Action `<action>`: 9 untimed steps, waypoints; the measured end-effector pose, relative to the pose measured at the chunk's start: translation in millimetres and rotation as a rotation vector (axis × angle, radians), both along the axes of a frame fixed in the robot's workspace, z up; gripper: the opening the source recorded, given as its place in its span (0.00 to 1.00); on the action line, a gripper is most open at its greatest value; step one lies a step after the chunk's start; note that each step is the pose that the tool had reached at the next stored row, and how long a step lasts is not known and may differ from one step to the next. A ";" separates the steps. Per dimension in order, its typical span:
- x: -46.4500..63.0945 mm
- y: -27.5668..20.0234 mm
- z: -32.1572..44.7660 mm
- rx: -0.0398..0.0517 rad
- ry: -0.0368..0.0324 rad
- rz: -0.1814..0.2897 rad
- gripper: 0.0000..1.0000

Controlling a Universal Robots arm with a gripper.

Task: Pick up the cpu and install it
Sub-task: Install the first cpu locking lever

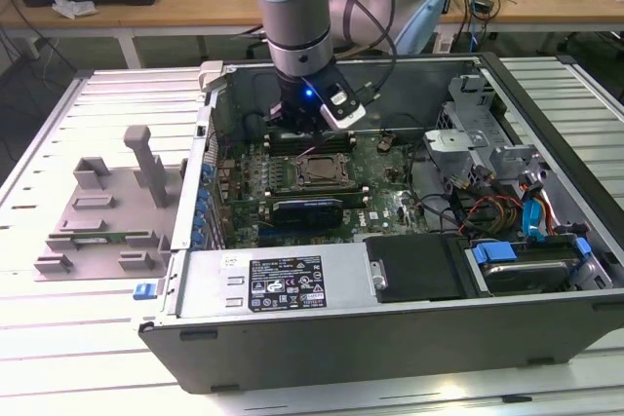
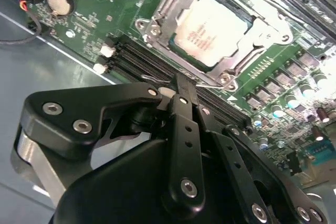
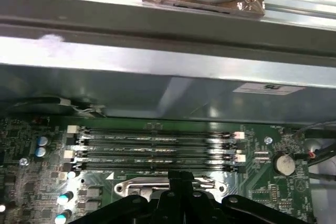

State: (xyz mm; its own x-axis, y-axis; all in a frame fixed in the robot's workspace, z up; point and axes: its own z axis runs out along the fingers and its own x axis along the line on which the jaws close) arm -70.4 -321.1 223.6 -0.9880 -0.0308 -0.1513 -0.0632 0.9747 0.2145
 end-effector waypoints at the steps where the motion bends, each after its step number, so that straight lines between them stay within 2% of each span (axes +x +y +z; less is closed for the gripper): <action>1: -2.9 0.2 -0.7 -0.0054 -0.0043 0.000 0.11; 4: -4.1 0.3 -2.7 -0.0130 -0.0090 -0.010 0.11; 9: -4.1 0.8 -4.8 -0.0133 -0.0089 -0.062 0.11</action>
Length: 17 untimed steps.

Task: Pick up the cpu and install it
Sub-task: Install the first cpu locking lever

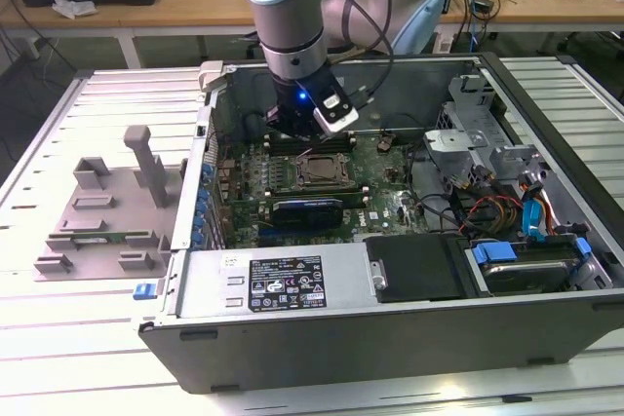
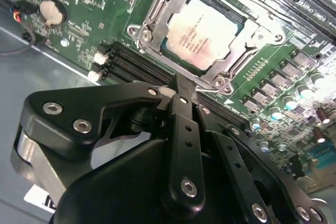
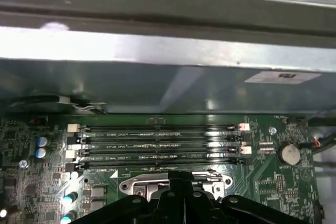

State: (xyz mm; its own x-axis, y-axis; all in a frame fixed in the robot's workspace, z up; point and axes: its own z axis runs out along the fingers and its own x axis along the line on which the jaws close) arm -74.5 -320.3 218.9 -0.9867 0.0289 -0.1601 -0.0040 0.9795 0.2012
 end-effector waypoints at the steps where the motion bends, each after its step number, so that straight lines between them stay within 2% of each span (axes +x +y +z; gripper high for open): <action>1: 0.0 0.7 -0.3 0.0001 -0.0001 -0.004 0.11; 5: -0.3 5.2 -1.5 0.0001 -0.0001 -0.016 0.11; 8: -0.7 10.4 -2.4 0.0001 -0.0002 -0.021 0.11; 10: -0.7 10.7 -3.0 -0.0014 -0.0027 -0.022 0.11; 13: -0.7 10.8 -4.4 -0.0036 -0.0221 -0.024 0.11; 14: -0.8 11.0 -5.1 -0.0035 -0.0325 -0.025 0.11; 15: -1.0 11.2 -5.6 -0.0035 -0.0389 -0.025 0.11; 17: -1.8 11.6 -7.2 -0.0036 -0.0473 -0.025 0.11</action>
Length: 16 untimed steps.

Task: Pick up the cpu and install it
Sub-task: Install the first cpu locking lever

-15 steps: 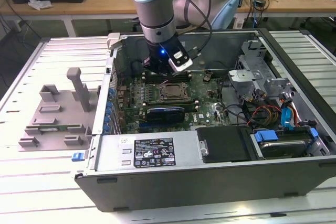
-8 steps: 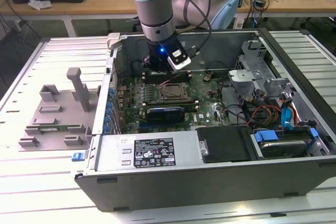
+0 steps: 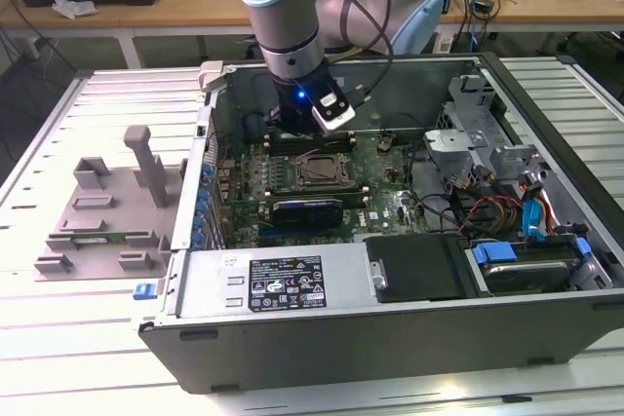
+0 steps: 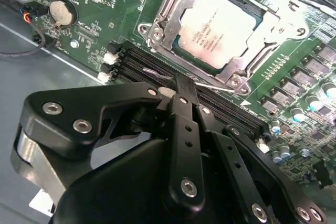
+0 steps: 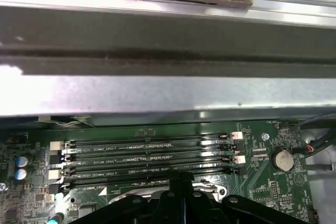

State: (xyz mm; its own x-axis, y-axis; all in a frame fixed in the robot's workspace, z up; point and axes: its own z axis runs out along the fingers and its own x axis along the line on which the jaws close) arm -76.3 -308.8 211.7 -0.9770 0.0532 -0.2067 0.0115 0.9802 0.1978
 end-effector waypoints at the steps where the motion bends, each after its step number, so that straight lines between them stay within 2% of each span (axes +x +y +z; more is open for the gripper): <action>1: -0.4 0.1 -0.9 0.0000 -0.0026 0.000 0.11; 2: -1.7 0.4 -2.6 -0.0004 -0.0065 -0.003 0.11; 4: -2.7 1.6 -4.4 -0.0007 -0.0100 -0.014 0.11; 9: -2.7 2.3 -7.3 -0.0011 -0.0106 -0.059 0.11; 13: -2.7 7.0 -9.4 -0.0012 -0.0112 -0.097 0.11; 16: -2.7 7.5 -11.4 -0.0023 -0.0117 -0.116 0.11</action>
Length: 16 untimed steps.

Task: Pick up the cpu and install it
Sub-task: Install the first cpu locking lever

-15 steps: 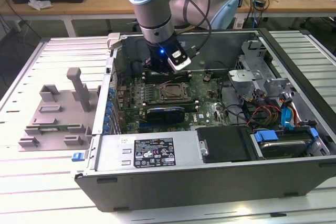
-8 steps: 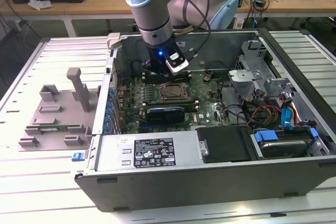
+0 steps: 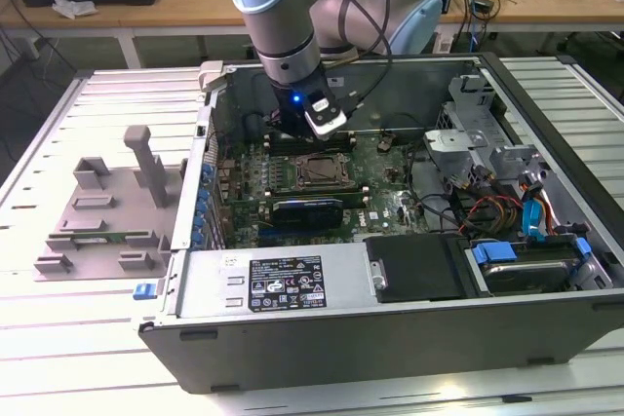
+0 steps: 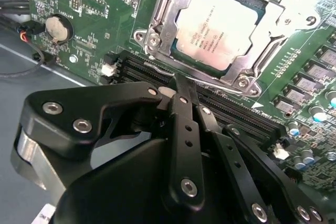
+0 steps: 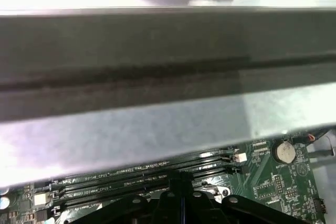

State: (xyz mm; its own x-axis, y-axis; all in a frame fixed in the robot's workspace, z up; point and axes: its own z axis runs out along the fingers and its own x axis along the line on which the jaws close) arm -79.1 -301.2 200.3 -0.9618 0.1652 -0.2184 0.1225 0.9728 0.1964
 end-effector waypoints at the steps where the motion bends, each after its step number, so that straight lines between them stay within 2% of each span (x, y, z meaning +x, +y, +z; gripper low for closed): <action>1: 0.0 0.0 -1.8 -0.0038 -0.0007 -0.015 0.11; 4: 0.0 0.0 -3.7 -0.0087 -0.0012 -0.038 0.11; 10: 1.6 0.0 -4.7 -0.0086 -0.0014 -0.052 0.11; 16: 10.2 0.0 -5.0 -0.0082 -0.0014 -0.053 0.11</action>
